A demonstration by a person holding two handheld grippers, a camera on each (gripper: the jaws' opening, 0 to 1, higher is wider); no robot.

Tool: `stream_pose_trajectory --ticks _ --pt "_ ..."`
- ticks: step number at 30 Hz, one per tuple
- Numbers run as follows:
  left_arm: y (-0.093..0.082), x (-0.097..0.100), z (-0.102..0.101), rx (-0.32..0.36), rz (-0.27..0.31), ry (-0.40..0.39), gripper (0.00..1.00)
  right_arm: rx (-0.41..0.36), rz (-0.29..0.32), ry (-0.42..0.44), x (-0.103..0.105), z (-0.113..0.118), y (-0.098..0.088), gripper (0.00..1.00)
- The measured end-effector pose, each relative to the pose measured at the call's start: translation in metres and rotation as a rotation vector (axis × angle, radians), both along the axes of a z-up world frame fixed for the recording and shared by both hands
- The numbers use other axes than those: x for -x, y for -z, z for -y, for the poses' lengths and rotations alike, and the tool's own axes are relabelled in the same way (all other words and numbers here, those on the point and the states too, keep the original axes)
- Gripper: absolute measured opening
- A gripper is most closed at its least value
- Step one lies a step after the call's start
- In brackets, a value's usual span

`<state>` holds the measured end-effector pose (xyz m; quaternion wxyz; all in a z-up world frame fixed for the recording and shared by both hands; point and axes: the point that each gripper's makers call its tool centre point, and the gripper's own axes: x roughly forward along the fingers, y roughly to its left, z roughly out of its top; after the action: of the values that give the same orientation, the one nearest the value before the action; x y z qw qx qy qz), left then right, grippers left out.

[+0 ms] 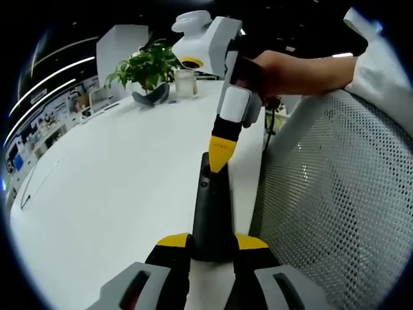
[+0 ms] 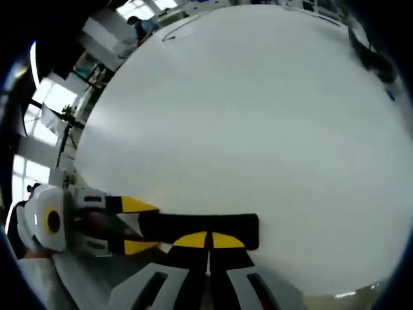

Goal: Press the specified remote control buttons in sequence, fully releasing each button before pressing the next.

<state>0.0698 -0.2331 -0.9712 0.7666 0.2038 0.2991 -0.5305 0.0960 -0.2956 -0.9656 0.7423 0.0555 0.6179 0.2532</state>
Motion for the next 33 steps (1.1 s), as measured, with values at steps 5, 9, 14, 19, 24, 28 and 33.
stream_pose_trajectory --ticks 5,9,14,19,24,28,33 --pt "0.0001 -0.0005 0.0 0.002 0.0 -0.005 0.25 -0.002 0.011 -0.004 -0.0006 -0.0001 0.0002 0.0" --pt "0.0 -0.0007 -0.0001 0.002 0.0 -0.005 0.25 -0.008 0.02 0.008 -0.0013 0.0004 0.0007 0.0" --pt "0.0001 -0.0006 -0.0003 0.001 0.0 -0.006 0.25 0.0 0.032 0.001 -0.0016 -0.0012 0.0005 0.0" --pt "0.0 -0.0006 -0.0005 0.0 0.0 -0.008 0.25 0.037 0.057 -0.035 -0.0022 -0.0019 0.0008 0.0" --pt "0.0 -0.0005 -0.0003 -0.001 0.001 -0.009 0.25 0.02 0.057 -0.024 -0.0021 -0.0002 0.0004 0.0" --pt "-0.0004 -0.0008 -0.0003 0.002 -0.001 -0.013 0.24 0.014 0.047 -0.025 -0.0019 -0.0011 -0.0002 0.0" --pt "-0.0002 -0.0005 -0.0003 -0.003 -0.006 -0.012 0.24 -0.037 -0.007 0.041 -0.0027 0.0002 -0.001 0.0"
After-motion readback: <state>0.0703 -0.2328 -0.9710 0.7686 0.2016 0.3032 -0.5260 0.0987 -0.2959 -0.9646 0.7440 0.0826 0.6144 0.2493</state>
